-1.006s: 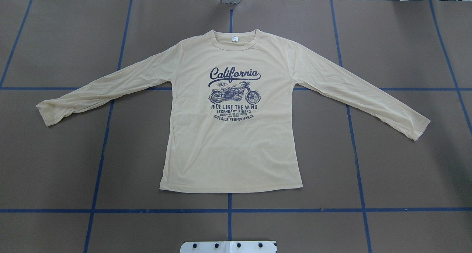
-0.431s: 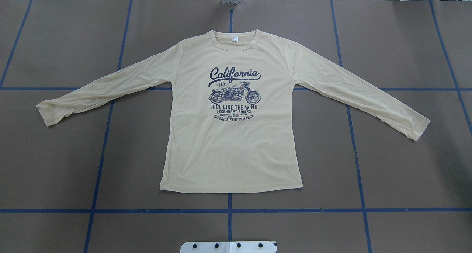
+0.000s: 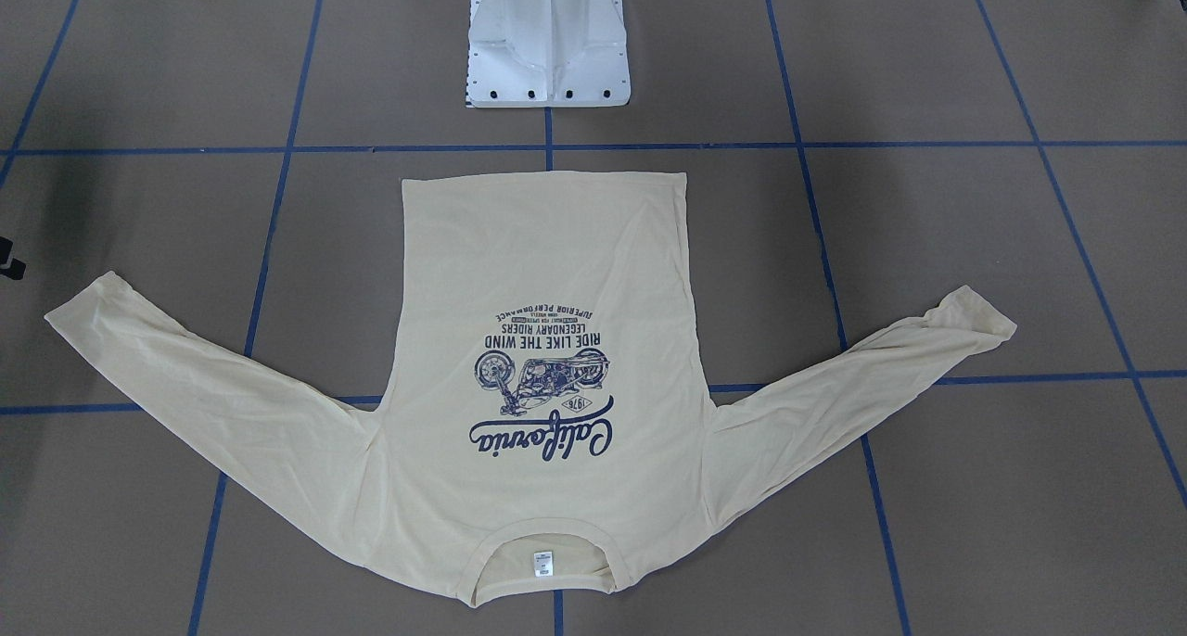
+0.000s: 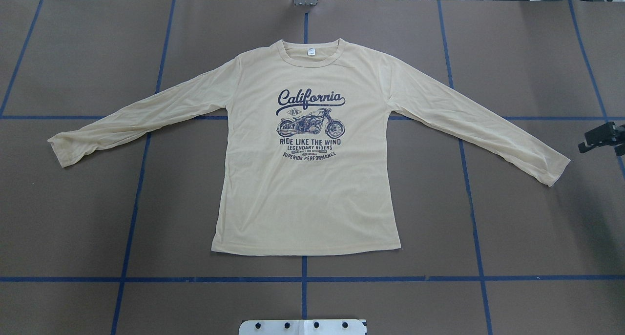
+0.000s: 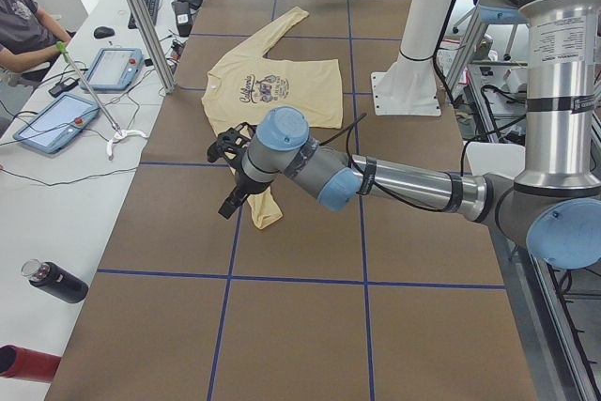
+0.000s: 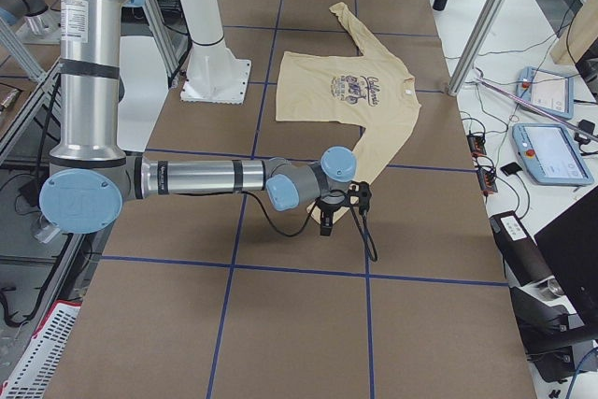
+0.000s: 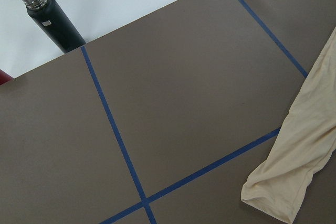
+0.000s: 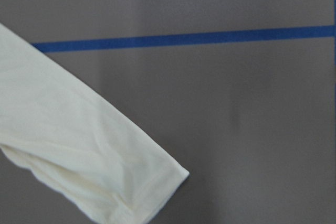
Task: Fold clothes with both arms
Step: 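Move the right gripper in toward the shirt's sleeve cuff nearest it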
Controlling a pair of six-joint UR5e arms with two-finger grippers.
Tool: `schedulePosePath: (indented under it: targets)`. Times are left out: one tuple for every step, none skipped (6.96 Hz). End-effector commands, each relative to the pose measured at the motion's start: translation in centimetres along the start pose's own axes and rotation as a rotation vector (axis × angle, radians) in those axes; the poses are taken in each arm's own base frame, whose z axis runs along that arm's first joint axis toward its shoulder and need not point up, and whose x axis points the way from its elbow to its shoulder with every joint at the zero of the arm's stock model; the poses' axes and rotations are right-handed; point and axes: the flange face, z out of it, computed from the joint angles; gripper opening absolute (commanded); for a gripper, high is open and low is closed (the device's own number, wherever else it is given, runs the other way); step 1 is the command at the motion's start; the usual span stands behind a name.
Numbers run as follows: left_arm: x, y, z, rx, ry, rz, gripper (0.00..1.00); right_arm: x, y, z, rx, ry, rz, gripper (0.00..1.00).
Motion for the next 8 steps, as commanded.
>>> schedulePosePath:
  targets:
    - [0.1,0.0,0.0,0.000,0.008,0.000,1.00,-1.6,-2.9,3.6,0.038,-0.036,0.112,0.93]
    - [0.1,0.0,0.0,-0.001,0.008,-0.001,1.00,-1.6,-2.6,4.1,0.029,-0.032,0.110,0.92]
    - [0.1,0.0,0.0,-0.001,0.006,-0.003,1.00,-1.3,-2.2,4.4,0.020,-0.033,0.111,0.92]
    - [0.0,0.1,0.1,-0.003,0.006,-0.005,1.00,-1.1,-1.7,4.9,0.008,-0.030,0.111,0.92]
    - [0.0,0.1,0.1,-0.003,0.006,-0.005,1.00,-0.8,-1.0,5.6,-0.007,-0.022,0.110,0.92]
    - [-0.2,0.2,0.3,-0.007,0.006,-0.008,1.00,-0.6,-0.7,5.9,-0.015,-0.018,0.114,0.92]
    - [-0.2,0.2,0.2,-0.006,0.006,-0.007,1.00,-0.4,-0.5,6.4,-0.025,-0.014,0.121,0.81]
    - [-0.2,0.2,0.2,-0.006,0.005,-0.007,1.00,-0.4,-0.5,6.5,-0.031,-0.013,0.139,0.44]
